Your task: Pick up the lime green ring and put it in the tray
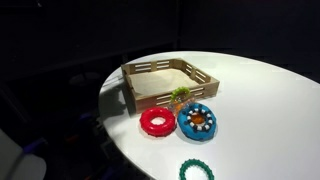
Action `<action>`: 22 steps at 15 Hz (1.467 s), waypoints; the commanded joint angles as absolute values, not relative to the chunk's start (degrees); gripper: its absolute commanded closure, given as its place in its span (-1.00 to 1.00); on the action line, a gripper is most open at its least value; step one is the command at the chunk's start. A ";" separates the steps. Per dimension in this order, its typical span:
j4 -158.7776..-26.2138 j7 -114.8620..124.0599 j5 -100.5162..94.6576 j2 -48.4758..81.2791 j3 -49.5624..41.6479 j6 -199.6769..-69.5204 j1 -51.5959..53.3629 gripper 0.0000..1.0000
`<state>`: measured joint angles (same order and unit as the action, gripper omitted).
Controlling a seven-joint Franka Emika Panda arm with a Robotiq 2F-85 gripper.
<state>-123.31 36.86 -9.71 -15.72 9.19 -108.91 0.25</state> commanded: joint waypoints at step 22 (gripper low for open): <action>-131.48 30.65 -4.11 -16.68 0.31 -112.74 -4.96 -1.00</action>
